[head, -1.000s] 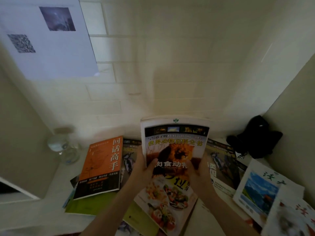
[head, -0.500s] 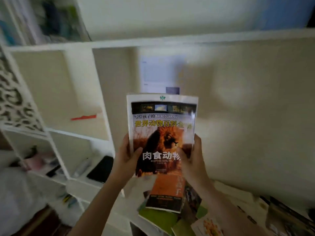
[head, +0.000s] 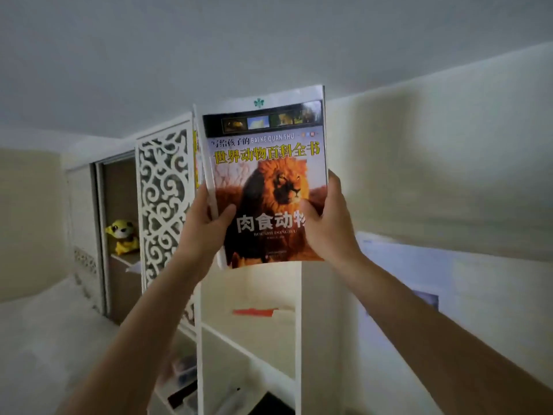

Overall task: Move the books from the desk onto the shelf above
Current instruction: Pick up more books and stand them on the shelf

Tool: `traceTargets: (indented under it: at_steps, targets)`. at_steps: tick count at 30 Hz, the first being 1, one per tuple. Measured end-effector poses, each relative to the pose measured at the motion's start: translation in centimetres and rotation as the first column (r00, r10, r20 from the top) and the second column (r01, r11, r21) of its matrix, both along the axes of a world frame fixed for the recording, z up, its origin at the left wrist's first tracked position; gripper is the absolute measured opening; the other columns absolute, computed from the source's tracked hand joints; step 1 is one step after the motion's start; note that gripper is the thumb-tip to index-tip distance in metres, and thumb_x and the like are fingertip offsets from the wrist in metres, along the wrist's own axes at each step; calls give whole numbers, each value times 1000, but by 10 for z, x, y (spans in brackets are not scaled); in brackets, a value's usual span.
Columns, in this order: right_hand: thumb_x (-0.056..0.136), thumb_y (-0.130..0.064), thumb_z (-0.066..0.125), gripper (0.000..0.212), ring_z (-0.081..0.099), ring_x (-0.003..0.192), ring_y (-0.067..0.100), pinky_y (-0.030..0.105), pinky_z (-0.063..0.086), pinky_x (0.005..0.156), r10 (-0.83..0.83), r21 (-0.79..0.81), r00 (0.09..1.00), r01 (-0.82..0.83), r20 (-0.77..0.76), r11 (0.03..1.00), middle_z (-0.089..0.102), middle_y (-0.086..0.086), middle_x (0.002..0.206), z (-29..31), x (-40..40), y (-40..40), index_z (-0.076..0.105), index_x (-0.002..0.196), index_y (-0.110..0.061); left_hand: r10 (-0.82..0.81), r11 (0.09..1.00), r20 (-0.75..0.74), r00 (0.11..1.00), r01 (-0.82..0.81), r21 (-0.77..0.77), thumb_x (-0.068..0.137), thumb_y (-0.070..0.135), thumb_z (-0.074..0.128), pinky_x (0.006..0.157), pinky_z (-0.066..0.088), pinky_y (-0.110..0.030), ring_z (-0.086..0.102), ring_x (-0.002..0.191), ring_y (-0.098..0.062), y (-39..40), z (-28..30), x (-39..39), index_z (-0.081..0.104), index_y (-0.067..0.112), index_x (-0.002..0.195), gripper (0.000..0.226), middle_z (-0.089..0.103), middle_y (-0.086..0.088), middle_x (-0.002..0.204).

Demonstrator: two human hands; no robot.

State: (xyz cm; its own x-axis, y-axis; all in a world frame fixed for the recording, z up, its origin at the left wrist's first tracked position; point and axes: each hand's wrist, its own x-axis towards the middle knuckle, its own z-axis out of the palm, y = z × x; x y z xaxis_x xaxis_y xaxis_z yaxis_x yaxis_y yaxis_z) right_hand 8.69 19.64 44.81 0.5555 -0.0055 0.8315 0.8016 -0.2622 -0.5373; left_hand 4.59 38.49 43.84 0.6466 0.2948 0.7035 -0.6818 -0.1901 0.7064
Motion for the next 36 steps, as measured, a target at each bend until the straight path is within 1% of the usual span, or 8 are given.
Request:
traceTargets:
  at_steps: [4,9,14,18,22,30,33,36]
  targets:
    - [92,-8,54,28,54,91,18,23,44,76,-29,31,996,32,-87,999,52,0,96,67,63,6,42,117,-12,-10,1000,32,999,10,-14,94,-1,52,86,56,-44,65,106,-21,-3,61,62,48,18,130,41,67,-4,113]
    - [93,-13,59,33,50,75,9,21,40,57,-42,60,956,62,-289,996,50,-2,92,87,153,24,40,120,-14,64,997,11,998,-63,-52,93,0,53,89,55,-48,59,111,-19,-1,76,149,39,32,143,61,61,-1,122]
    - [90,-12,64,25,53,83,16,30,49,64,18,81,903,18,-430,997,56,6,101,75,225,47,46,106,-14,174,984,-55,983,-175,-23,89,7,61,84,57,-50,61,108,-21,26,65,214,37,42,141,67,57,-3,122]
    - [89,-8,63,22,58,98,25,46,52,87,85,80,861,-52,-501,995,59,9,104,79,258,60,45,91,-21,157,981,-54,986,-149,125,91,11,60,85,57,-47,62,106,-19,47,57,222,46,26,137,51,62,0,113]
    - [91,-2,59,21,61,96,25,49,54,85,215,112,820,-184,-531,977,59,8,102,86,272,67,48,96,-19,115,945,-48,992,-94,313,87,-1,63,91,56,-41,61,108,-14,74,51,210,46,20,137,57,63,4,110]
    - [89,-20,65,25,62,92,19,29,50,69,58,-55,902,-91,-428,994,63,3,99,81,285,84,51,108,-13,232,909,57,971,-238,343,78,-3,73,92,54,-29,63,104,-8,102,44,229,51,18,137,67,63,0,115]
    - [86,-42,65,61,61,98,27,37,53,82,-380,-398,885,257,-270,881,61,14,109,81,283,88,44,125,-1,312,871,98,945,-326,367,80,-1,73,85,50,-9,60,99,-5,103,42,231,51,19,137,64,55,-1,117]
    - [84,-44,67,80,59,102,31,41,51,86,-403,-456,907,309,-121,834,55,16,118,85,268,97,23,142,-11,405,818,119,907,-417,396,81,5,73,76,48,-9,59,90,-4,100,40,230,52,22,137,61,52,-1,114]
